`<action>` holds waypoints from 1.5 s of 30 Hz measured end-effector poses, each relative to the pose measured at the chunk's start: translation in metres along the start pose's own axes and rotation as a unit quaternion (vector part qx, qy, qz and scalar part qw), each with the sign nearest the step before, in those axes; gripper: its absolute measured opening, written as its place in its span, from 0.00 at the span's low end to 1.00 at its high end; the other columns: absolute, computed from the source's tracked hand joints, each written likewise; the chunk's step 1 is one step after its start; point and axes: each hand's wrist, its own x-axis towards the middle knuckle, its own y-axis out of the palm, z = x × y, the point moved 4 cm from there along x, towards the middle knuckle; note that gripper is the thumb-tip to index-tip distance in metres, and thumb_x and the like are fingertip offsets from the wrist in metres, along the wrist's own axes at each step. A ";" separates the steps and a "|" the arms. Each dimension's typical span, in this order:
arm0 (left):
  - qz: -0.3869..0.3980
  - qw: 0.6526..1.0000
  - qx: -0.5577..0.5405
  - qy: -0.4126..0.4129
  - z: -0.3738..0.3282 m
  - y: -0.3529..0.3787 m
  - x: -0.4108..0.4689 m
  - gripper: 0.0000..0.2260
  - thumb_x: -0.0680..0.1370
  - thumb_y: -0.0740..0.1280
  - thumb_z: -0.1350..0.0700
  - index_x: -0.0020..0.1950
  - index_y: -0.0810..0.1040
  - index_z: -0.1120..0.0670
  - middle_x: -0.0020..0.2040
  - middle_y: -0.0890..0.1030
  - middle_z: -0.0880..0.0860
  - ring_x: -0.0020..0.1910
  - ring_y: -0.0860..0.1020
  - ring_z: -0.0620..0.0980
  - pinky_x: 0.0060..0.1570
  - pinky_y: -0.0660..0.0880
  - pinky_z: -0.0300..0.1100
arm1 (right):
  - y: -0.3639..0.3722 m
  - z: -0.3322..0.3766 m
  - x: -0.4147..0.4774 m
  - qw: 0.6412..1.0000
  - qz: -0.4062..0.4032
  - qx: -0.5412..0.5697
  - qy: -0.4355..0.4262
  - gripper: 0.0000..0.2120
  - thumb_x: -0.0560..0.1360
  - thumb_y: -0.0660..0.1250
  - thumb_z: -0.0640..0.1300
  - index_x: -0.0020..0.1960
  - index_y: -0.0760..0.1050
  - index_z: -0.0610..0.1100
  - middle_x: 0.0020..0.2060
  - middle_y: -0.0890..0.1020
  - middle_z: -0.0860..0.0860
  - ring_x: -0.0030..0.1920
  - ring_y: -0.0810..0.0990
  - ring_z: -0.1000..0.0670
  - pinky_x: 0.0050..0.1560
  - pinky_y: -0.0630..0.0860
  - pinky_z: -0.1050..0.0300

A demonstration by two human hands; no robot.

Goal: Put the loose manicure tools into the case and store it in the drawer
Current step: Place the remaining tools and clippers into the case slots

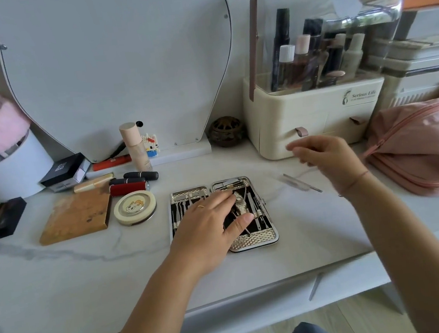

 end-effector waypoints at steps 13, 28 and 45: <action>-0.086 0.985 -0.148 -0.012 0.006 -0.022 -0.006 0.33 0.72 0.49 0.31 0.70 0.67 0.48 0.71 0.67 0.42 0.70 0.62 0.37 0.68 0.55 0.35 | -0.001 -0.017 -0.019 0.933 0.039 -0.344 0.098 0.09 0.70 0.72 0.44 0.41 0.82 0.37 0.36 0.82 0.44 0.44 0.79 0.42 0.42 0.73 0.54; -0.189 0.944 -0.215 -0.164 0.059 -0.037 -0.061 0.22 0.76 0.56 0.42 0.66 0.72 0.50 0.63 0.71 0.41 0.63 0.66 0.38 0.60 0.60 0.33 | -0.008 -0.022 -0.010 0.933 0.059 -0.304 0.181 0.05 0.68 0.74 0.41 0.37 0.82 0.40 0.31 0.79 0.49 0.36 0.75 0.48 0.36 0.70 0.59; -0.175 0.916 -0.277 -0.232 0.079 -0.029 -0.062 0.14 0.80 0.58 0.57 0.65 0.72 0.49 0.62 0.76 0.44 0.62 0.71 0.41 0.59 0.64 0.36 | -0.010 -0.026 -0.010 0.946 0.056 -0.293 0.129 0.06 0.68 0.73 0.40 0.33 0.80 0.43 0.28 0.79 0.46 0.31 0.73 0.49 0.36 0.69 0.58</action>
